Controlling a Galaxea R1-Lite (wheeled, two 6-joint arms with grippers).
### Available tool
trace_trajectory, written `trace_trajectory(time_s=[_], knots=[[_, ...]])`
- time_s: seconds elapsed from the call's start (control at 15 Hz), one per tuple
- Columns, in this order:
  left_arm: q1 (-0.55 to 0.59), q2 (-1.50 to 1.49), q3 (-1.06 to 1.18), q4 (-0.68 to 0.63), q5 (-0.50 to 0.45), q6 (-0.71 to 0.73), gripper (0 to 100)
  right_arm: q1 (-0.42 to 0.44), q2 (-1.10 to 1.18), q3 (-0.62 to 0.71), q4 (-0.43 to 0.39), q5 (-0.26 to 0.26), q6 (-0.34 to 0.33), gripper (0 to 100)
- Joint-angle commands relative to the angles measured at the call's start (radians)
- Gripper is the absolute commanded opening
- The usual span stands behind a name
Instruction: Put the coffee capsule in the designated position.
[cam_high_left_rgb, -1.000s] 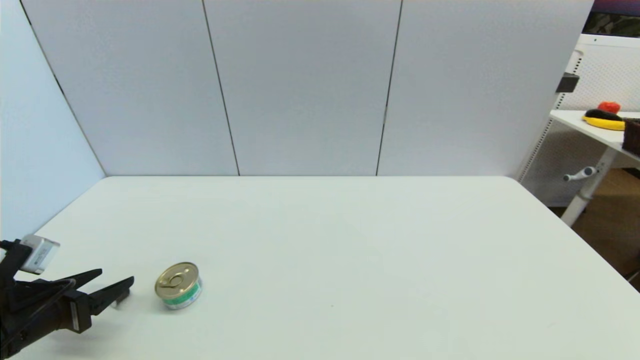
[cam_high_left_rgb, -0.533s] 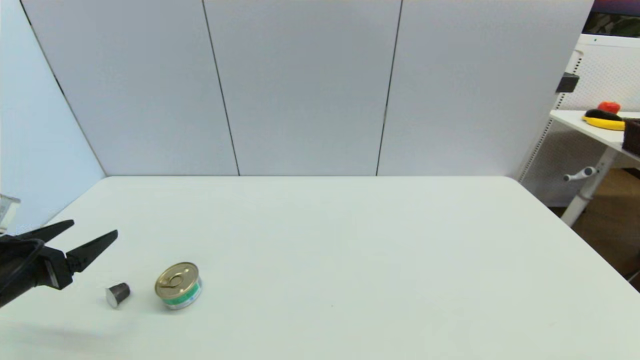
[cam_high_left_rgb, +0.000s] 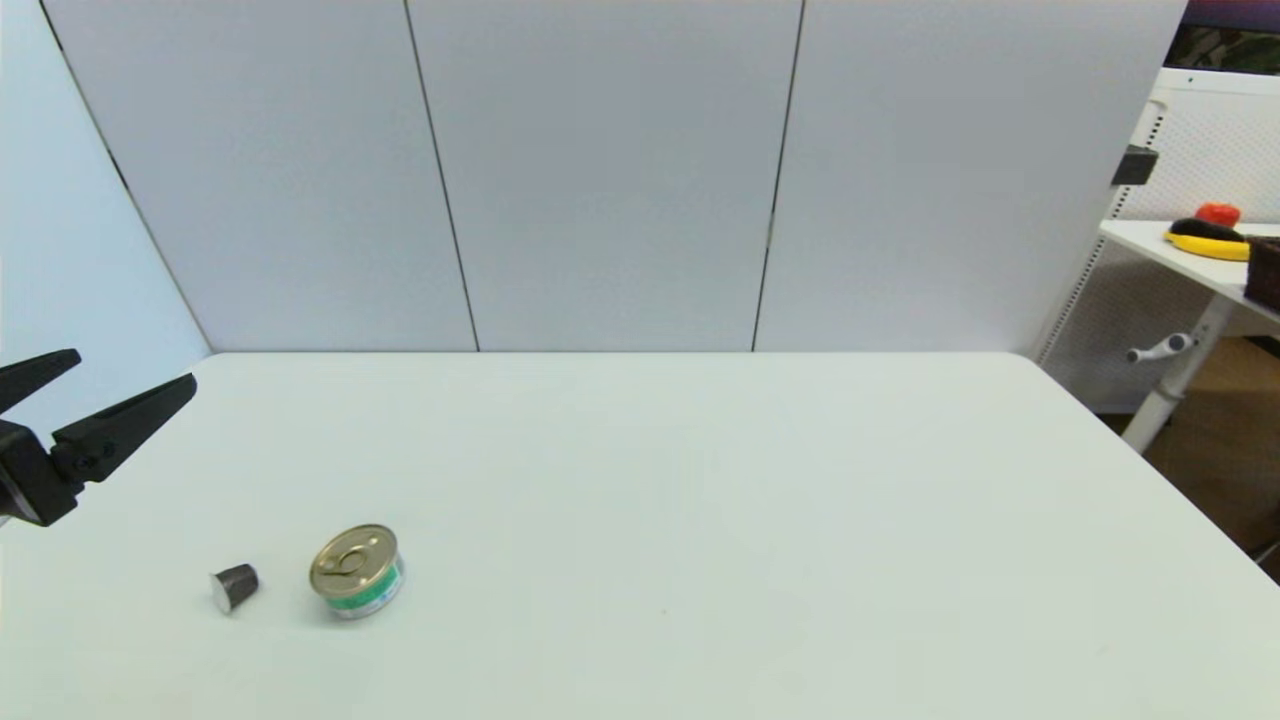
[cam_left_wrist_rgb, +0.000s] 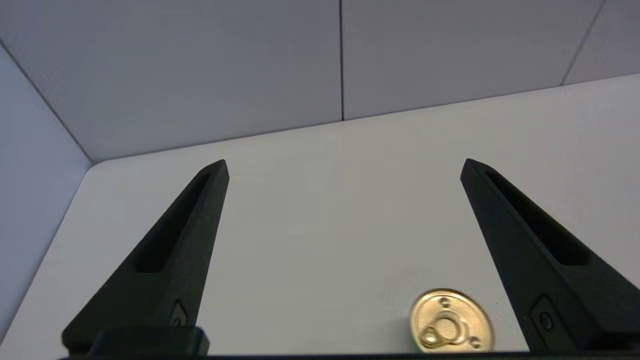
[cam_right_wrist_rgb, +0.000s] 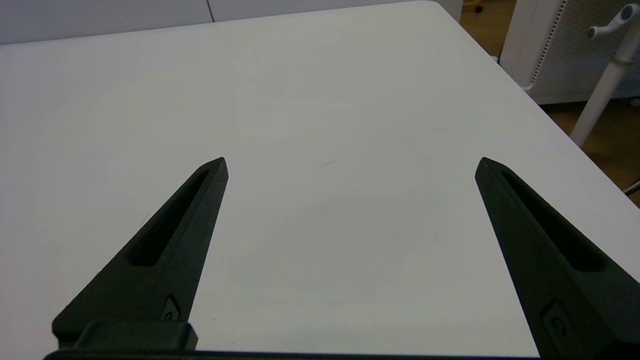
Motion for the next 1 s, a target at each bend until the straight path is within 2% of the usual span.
trace_trajectory(time_s=[0.07,0.33,0.6,1.0], knots=[[-0.105,-0.275,0.055,0.15,0.059,-0.004,100,0.0,0.001,0.0,0.0,-0.001,0.001,100],[-0.191,-0.496,0.093,0.262,0.076,-0.022,100,0.0,0.001,0.0,0.0,-0.001,0.001,100],[-0.285,-0.67,0.174,0.276,0.191,-0.07,100,0.0,0.001,0.0,0.0,-0.001,0.001,100],[-0.3,-0.81,0.328,0.276,0.199,-0.073,100,0.0,0.001,0.001,0.0,-0.001,0.001,100]])
